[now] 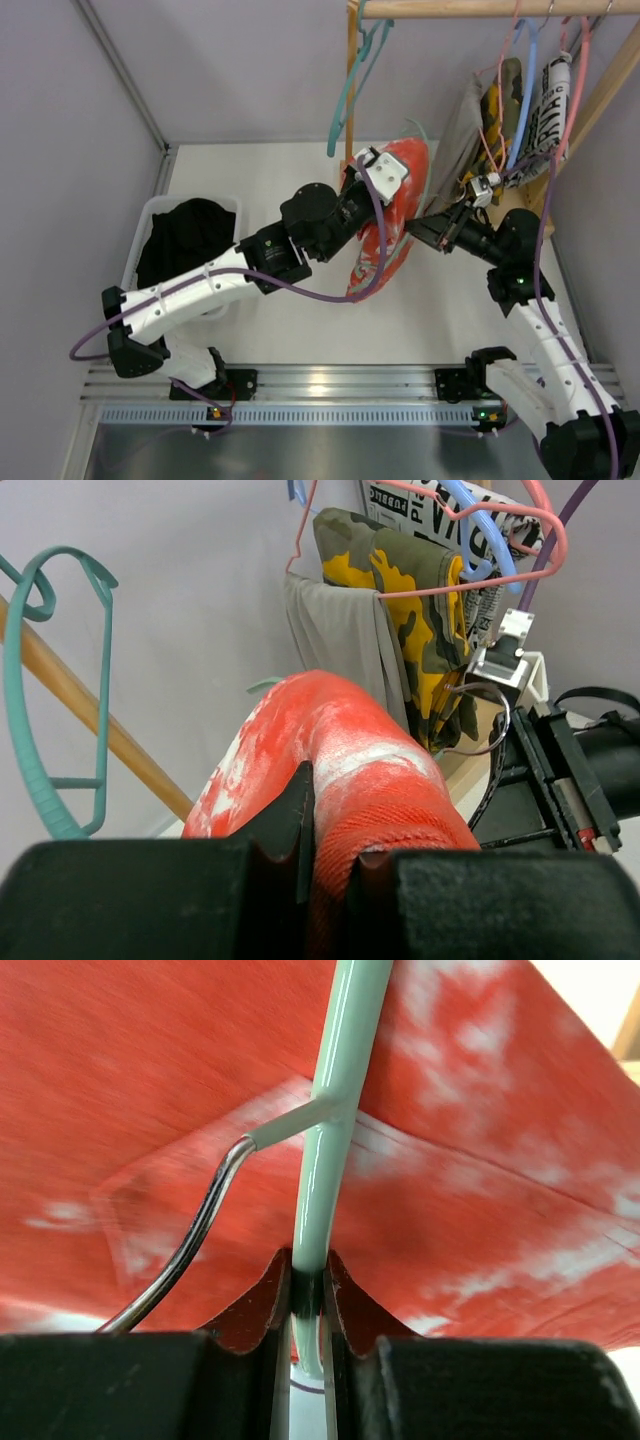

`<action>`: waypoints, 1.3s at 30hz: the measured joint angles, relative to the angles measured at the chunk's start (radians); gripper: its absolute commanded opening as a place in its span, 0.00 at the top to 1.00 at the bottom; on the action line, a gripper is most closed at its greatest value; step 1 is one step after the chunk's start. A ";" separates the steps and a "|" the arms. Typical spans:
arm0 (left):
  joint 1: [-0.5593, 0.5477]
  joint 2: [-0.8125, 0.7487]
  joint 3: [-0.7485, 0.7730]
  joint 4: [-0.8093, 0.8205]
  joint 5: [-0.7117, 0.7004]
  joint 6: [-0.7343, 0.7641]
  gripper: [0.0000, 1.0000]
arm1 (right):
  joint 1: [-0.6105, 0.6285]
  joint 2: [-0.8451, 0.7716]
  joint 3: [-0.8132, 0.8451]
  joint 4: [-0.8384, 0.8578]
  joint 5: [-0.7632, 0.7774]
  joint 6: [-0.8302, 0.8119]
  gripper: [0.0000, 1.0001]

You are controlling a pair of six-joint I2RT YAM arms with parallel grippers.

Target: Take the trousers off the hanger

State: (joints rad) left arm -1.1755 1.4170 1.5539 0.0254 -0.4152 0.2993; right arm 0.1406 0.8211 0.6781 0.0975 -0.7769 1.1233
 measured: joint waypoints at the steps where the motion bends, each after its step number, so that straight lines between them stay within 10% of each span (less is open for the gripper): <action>1: 0.000 0.010 0.016 -0.019 0.002 -0.005 1.00 | 0.000 0.000 -0.012 -0.001 0.003 -0.012 1.00; 28: 0.002 -0.068 0.262 0.061 0.120 -0.074 1.00 | -0.005 -0.021 -0.177 -0.266 0.138 -0.318 1.00; 39: 0.260 -0.279 0.159 -0.215 0.174 -0.225 1.00 | -0.005 -0.107 -0.087 -0.338 0.103 -0.373 1.00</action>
State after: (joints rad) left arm -0.9154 1.1378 1.7134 -0.1894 -0.2413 0.0746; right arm 0.1352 0.7143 0.5911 -0.2409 -0.6739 0.7502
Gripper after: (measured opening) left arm 0.115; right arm 0.090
